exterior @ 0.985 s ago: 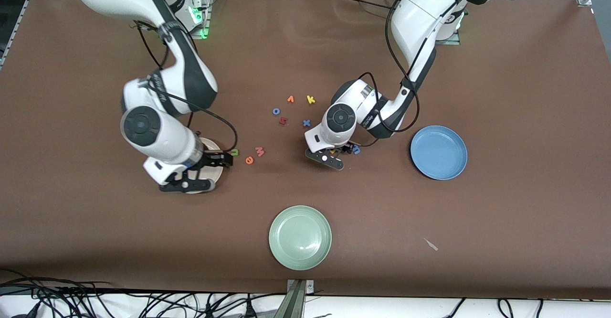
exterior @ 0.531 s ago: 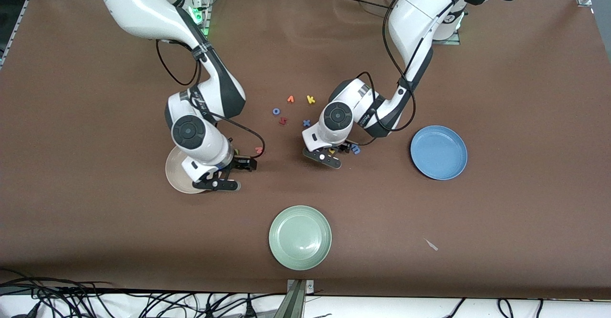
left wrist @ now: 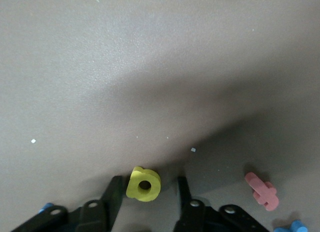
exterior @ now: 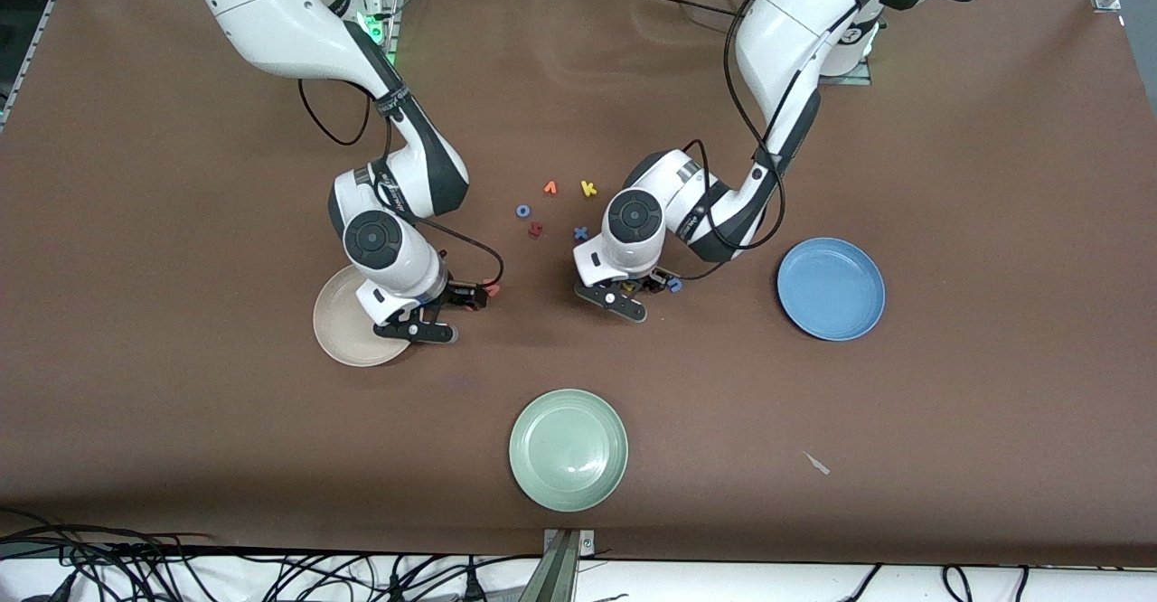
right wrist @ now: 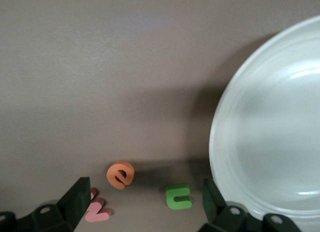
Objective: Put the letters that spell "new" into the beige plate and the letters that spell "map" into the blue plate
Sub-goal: 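Grasp the yellow letter with the left gripper while the right gripper lowers, then carry the yellow letter onto the blue plate and open the left gripper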
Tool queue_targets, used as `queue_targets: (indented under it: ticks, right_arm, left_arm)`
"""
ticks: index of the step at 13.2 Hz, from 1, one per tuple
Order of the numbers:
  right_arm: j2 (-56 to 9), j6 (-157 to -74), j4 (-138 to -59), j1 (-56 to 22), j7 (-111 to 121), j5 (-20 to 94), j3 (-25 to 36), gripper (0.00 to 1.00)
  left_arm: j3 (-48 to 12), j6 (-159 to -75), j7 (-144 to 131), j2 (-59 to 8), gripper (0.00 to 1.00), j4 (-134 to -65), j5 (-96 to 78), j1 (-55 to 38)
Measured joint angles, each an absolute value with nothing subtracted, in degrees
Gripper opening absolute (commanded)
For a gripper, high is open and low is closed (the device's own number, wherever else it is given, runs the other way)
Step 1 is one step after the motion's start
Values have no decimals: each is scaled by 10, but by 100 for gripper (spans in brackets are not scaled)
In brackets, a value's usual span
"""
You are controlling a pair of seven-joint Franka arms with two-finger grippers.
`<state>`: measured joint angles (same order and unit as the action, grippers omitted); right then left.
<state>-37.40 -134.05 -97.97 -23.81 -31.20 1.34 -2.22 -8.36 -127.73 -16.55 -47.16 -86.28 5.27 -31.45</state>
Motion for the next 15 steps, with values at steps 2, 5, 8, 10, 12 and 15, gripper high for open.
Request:
queue_targets:
  ticks: [2, 5, 8, 10, 12, 15]
  right_arm:
    - [-371, -1347, -993, -239, -319, 13, -25, 98]
    - [-368, -1376, -1021, -241, -325, 13, -28, 92]
    - [-363, -1388, -1036, -241, -325, 13, -28, 83]
    - [-360, -1388, -1038, -241, -326, 13, -28, 81]
    - [-359, -1389, -1042, -241, -326, 13, -28, 81]
    - [-355, -1389, -1054, -241, -325, 13, -28, 76]
  left_arm:
    - [-83, -1277, -165, -472, 6, -860, 54, -315]
    - [-81, -1277, -166, -472, 8, -855, 54, -314]
    - [-74, -1259, -164, -459, 9, -837, 54, -291]
    - [-73, -1209, -123, -436, 7, -833, 55, -254]
    - [-72, -1144, -58, -414, 7, -833, 55, -209]
    - [-70, -1094, 39, -395, 2, -852, 60, -136]
